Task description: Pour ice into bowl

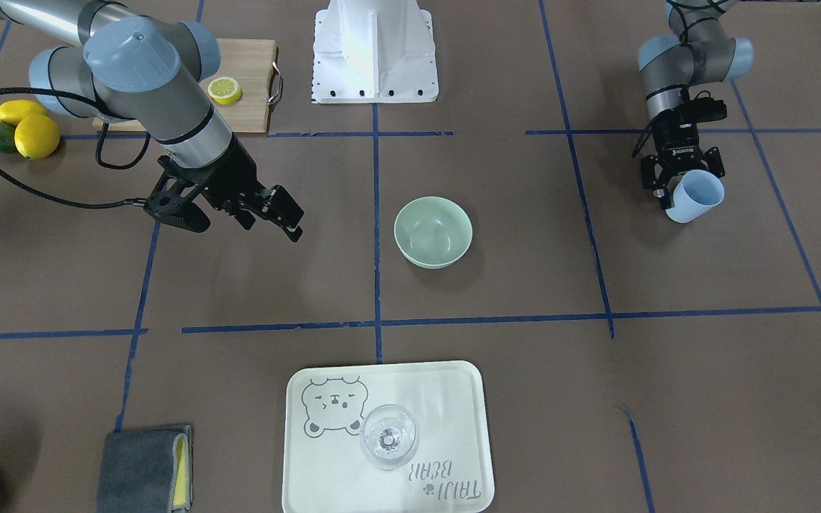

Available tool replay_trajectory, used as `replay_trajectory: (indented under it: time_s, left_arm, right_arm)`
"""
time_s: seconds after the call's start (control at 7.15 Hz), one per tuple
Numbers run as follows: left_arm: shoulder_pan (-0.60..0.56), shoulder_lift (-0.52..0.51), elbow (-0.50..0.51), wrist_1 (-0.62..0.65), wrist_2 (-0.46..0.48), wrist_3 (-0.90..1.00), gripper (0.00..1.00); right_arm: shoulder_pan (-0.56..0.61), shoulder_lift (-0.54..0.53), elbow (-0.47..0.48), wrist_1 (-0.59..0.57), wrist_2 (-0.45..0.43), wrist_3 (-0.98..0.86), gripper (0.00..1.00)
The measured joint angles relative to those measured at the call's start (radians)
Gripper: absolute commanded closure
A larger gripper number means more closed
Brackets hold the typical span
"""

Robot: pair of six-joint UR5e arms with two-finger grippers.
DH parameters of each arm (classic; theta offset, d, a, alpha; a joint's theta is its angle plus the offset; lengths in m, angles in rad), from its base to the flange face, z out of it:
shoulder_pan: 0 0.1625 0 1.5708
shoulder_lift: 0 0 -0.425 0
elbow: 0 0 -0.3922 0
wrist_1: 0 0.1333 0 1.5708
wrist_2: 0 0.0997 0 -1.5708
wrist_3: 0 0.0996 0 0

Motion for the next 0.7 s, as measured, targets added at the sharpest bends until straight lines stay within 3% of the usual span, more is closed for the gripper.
replay_trajectory:
  time_s: [0.28,0.7]
  left_arm:
    - [-0.017,-0.009,0.004,0.0,-0.002,0.004,0.09]
    - [-0.023,-0.025,0.018,0.0,-0.003,0.005,0.59]
  right_arm:
    - [-0.001,0.0,0.0,0.0,-0.002,0.0,0.0]
    - [-0.002,0.0,0.0,0.0,-0.004,0.0,0.0]
